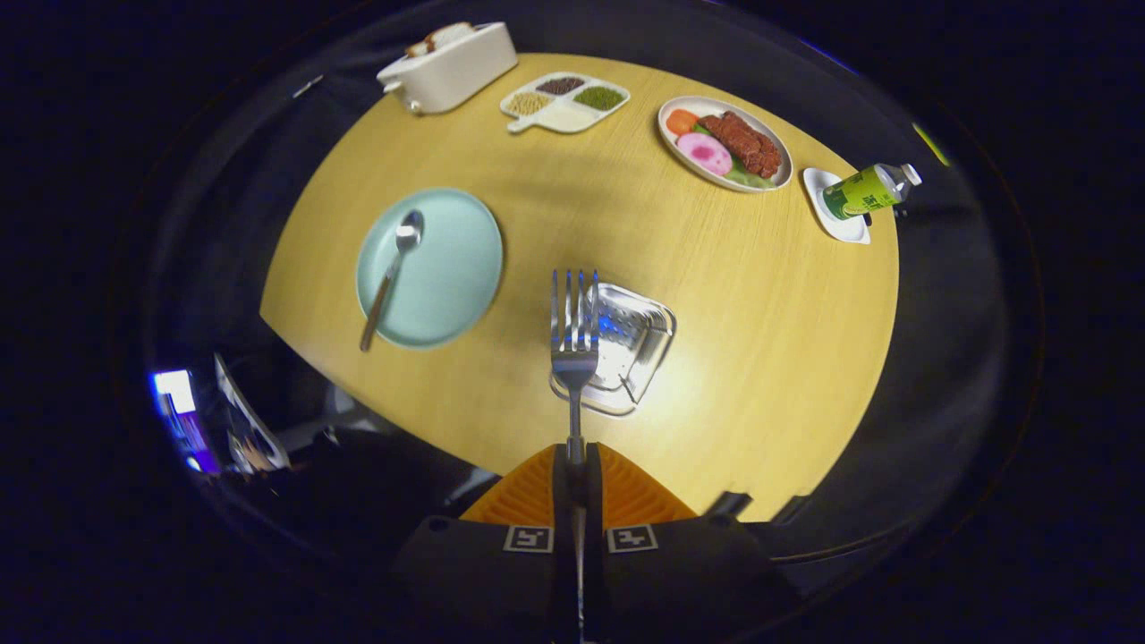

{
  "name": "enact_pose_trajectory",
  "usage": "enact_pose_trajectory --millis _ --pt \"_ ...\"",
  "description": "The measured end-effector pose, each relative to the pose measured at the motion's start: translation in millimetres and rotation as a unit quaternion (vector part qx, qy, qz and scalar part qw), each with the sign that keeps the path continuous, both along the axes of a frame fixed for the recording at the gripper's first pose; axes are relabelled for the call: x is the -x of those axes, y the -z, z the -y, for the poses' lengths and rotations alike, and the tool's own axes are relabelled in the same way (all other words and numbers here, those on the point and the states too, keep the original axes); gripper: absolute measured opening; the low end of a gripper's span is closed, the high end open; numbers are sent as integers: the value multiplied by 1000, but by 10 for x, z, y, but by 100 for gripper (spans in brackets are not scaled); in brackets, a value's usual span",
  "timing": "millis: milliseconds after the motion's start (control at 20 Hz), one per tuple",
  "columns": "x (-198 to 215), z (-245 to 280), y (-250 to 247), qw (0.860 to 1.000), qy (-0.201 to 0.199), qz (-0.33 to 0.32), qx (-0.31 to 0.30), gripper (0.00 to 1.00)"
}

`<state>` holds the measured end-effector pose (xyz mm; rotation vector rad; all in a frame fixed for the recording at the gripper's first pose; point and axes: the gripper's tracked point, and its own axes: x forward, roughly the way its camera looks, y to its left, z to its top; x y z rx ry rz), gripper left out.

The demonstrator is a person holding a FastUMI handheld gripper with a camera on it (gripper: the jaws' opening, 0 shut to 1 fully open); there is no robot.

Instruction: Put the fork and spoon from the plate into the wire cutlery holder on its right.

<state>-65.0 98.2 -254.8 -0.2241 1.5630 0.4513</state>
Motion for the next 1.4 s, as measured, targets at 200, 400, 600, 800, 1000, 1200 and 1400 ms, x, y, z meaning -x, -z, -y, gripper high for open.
enact_pose_trajectory --millis 200,400,600,800,1000,1200,1400 --pt "95 209 214 995 -40 -70 59 7" --pt "6 162 396 989 -49 -108 87 7" --pt "-171 61 513 989 -31 -101 100 10" --pt "-246 44 517 992 -16 -83 91 22" --pt "-410 -72 347 998 45 -2 46 32" --pt "-690 -301 -114 985 117 121 -24 34" --pt "-823 -812 -562 957 172 209 -107 40"
